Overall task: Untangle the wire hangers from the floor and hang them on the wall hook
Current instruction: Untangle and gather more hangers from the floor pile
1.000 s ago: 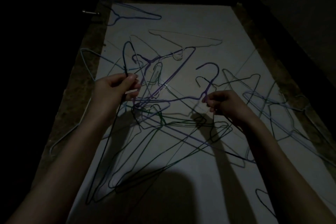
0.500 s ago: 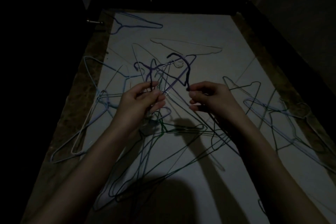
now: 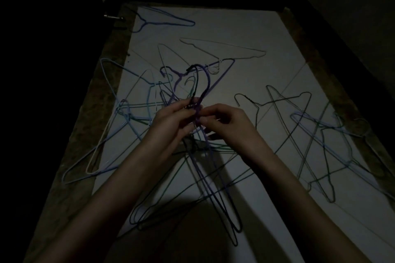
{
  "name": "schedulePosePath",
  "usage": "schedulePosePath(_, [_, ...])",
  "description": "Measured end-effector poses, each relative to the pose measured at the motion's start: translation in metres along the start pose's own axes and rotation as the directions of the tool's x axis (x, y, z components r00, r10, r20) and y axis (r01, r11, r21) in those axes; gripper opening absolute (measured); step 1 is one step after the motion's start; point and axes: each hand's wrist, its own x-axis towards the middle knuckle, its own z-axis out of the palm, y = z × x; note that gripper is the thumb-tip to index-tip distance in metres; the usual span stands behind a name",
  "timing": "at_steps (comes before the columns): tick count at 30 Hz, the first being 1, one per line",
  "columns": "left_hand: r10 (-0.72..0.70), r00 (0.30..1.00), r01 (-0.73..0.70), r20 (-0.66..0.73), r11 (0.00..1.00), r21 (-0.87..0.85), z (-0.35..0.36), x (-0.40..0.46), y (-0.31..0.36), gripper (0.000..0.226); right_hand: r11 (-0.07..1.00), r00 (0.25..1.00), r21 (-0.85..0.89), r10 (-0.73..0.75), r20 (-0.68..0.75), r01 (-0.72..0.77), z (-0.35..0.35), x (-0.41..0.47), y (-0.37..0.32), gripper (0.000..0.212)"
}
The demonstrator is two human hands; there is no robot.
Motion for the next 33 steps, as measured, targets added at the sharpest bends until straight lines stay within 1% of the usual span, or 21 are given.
schedulePosePath(2, [0.022, 1.000, -0.022, -0.001, 1.000, 0.008, 0.000, 0.000, 0.001, 0.025, 0.999, 1.000, 0.041, 0.029, 0.004, -0.029, -0.002, 0.000, 0.002, 0.008])
schedulePosePath(3, [0.034, 0.999, -0.034, 0.005, 0.999, 0.017, 0.001, 0.000, 0.002, 0.026, 0.999, 0.999, 0.029, 0.044, 0.006, -0.044, -0.002, 0.000, 0.004, 0.007])
schedulePosePath(6, [0.073, 0.997, -0.074, 0.020, 0.996, 0.048, 0.001, -0.001, 0.003, 0.028, 0.994, 0.996, -0.072, 0.080, 0.035, -0.077, 0.000, -0.002, 0.014, 0.009])
schedulePosePath(8, [0.090, 0.996, -0.091, 0.025, 0.994, 0.054, 0.002, 0.000, 0.004, 0.027, 0.990, 0.994, -0.104, 0.101, 0.051, -0.096, 0.002, -0.004, 0.022, 0.011])
schedulePosePath(11, [0.107, 0.994, -0.109, 0.033, 0.992, 0.056, 0.001, 0.002, 0.004, 0.027, 0.987, 0.995, -0.139, 0.086, 0.051, -0.078, 0.005, -0.007, 0.033, 0.005])
schedulePosePath(14, [0.115, 0.993, -0.115, 0.009, 0.991, 0.064, -0.001, 0.004, 0.001, 0.026, 0.996, 0.999, -0.079, 0.043, 0.021, -0.041, 0.008, -0.009, 0.037, 0.004])
schedulePosePath(17, [0.091, 0.996, -0.090, -0.011, 0.995, 0.053, -0.002, 0.003, -0.004, 0.024, 0.999, 1.000, -0.033, -0.016, -0.017, 0.015, 0.008, -0.008, 0.037, 0.006])
schedulePosePath(19, [0.083, 0.997, -0.083, -0.003, 0.994, 0.078, -0.002, 0.002, -0.005, 0.026, 1.000, 1.000, 0.015, -0.016, -0.009, 0.016, 0.007, -0.007, 0.037, 0.008])
schedulePosePath(21, [0.093, 0.996, -0.091, -0.012, 0.989, 0.118, -0.002, 0.001, -0.004, 0.029, 0.999, 1.000, 0.035, 0.011, 0.021, -0.011, 0.006, -0.006, 0.038, 0.013])
schedulePosePath(24, [0.113, 0.992, -0.104, -0.058, 0.984, 0.142, -0.002, 0.000, -0.002, 0.020, 0.998, 0.996, -0.030, 0.052, 0.066, -0.050, -0.001, -0.004, 0.047, 0.018])
schedulePosePath(27, [0.123, 0.990, -0.112, -0.072, 0.984, 0.140, -0.004, 0.001, 0.000, 0.019, 0.987, 0.988, -0.034, 0.155, 0.013, -0.154, -0.009, 0.002, 0.071, 0.018])
schedulePosePath(29, [0.133, 0.989, -0.122, -0.059, 0.979, 0.164, -0.007, 0.001, 0.001, 0.021, 0.976, 0.976, -0.043, 0.214, -0.035, -0.215, -0.011, 0.007, 0.094, 0.011])
schedulePosePath(31, [0.127, 0.990, -0.115, -0.060, 0.978, 0.172, -0.010, 0.002, 0.003, 0.021, 0.968, 0.976, -0.141, 0.197, -0.092, -0.209, -0.010, 0.013, 0.115, 0.005])
schedulePosePath(33, [0.112, 0.991, -0.097, -0.077, 0.980, 0.176, -0.012, 0.002, 0.005, 0.021, 0.922, 0.987, -0.354, 0.129, -0.097, -0.155, -0.009, 0.020, 0.133, 0.013])
